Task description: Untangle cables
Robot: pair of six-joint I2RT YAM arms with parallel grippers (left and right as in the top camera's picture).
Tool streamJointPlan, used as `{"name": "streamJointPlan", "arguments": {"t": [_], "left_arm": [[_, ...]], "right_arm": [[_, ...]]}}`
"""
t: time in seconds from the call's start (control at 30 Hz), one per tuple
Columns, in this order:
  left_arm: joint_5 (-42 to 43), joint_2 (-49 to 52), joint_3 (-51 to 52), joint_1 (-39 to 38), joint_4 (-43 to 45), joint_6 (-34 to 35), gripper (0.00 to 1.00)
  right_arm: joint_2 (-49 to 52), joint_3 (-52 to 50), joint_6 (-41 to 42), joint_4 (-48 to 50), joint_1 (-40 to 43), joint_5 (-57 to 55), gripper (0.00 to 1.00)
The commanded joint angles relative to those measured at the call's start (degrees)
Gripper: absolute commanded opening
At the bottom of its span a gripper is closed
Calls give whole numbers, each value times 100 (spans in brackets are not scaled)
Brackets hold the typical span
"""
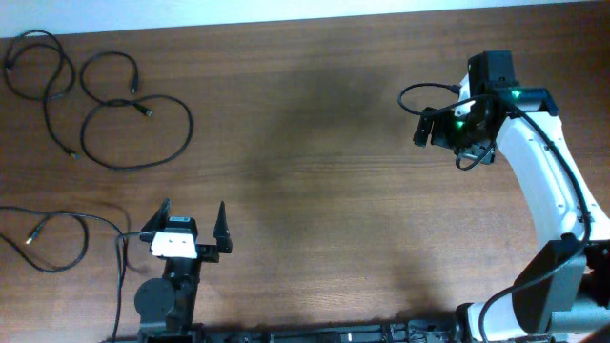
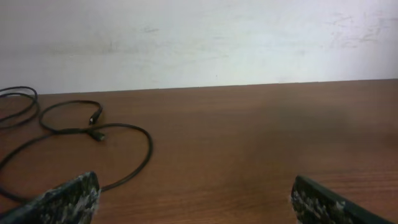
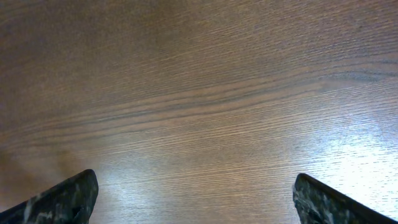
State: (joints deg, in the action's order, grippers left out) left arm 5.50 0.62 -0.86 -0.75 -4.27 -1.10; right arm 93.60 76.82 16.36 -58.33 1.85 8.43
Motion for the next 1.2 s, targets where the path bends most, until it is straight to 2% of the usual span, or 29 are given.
{"name": "streamJointPlan", "arguments": {"t": [0.0, 0.77, 1.07, 1.17], "left_arm": [[-42, -31, 39, -22, 2, 114, 99], [-42, -31, 39, -22, 13, 114, 99], [-42, -31, 39, -22, 11, 114, 99], [-42, -31, 39, -22, 13, 114, 99]], "right_arm": [[9, 35, 20, 7, 7, -4, 99], [-59, 33, 20, 15, 92, -7, 99], [-901, 33, 20, 323, 92, -7, 99], [-1561, -76, 20, 323, 81, -7, 99]]}}
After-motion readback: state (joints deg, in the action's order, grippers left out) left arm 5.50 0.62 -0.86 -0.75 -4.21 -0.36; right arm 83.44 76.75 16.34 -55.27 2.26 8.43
